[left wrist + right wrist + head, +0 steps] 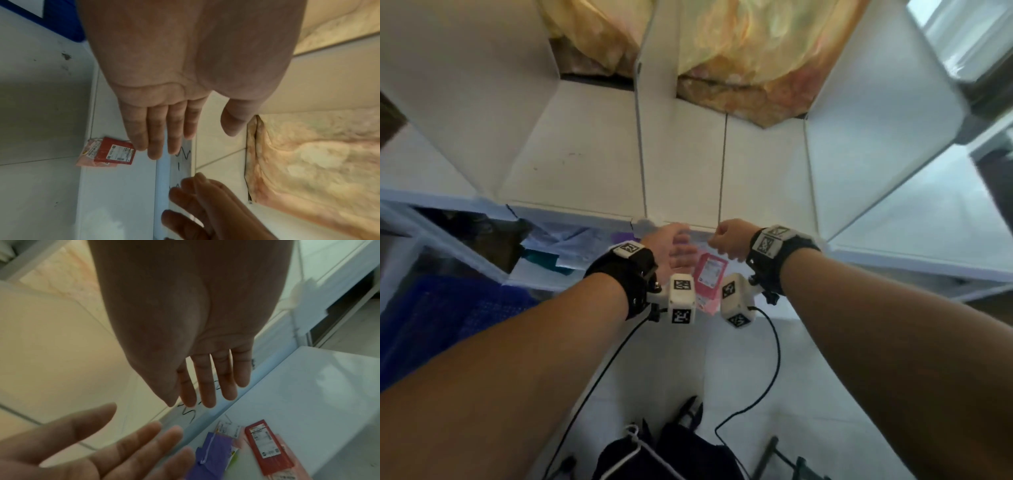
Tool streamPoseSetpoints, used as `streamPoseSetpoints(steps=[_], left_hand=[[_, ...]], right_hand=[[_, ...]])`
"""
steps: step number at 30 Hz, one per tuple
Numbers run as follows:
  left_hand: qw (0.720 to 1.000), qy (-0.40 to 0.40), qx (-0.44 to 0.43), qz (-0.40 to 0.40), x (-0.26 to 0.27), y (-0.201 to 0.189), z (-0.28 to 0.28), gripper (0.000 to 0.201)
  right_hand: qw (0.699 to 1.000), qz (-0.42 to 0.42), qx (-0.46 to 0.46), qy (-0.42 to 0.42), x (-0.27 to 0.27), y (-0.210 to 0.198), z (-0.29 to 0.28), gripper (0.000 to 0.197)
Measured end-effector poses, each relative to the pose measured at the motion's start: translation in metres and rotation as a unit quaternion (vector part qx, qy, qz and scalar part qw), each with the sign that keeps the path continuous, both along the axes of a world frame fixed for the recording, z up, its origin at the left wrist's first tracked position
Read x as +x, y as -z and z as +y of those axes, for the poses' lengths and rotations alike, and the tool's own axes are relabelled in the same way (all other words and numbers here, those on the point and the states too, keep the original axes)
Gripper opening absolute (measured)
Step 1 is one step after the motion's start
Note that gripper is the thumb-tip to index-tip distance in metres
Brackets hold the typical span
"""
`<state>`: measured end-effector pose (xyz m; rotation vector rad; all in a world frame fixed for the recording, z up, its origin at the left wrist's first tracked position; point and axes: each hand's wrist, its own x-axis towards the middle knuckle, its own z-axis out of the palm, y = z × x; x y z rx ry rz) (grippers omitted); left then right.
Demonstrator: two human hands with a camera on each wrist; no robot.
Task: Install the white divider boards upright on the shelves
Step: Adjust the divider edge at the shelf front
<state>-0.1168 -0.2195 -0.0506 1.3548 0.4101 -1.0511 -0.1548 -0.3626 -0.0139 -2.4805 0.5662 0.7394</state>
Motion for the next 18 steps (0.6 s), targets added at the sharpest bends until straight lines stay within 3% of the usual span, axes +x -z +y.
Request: streamPoseSetpoints(steps=[6, 16, 18], left_hand=[[0.998, 0.062, -0.03, -0.015, -0.026, -0.01, -0.023, 0.034], [0.99, 0.122, -0.044, -0.047, -0.054, -0.033, -0.056, 0.035], [0.991, 0.119, -0.044, -0.049, -0.056, -0.034, -0.067, 0.039]], right_hand=[[0.997, 0.03, -0.053, 0.042, -0.057, -0.005, -0.001, 0.041], [0.988, 0.013, -0.036, 0.153, -0.108, -0.023, -0.052, 0.038], [0.985, 0.009, -0.04, 0.166, -0.115, -0.027, -0.068, 0.028]])
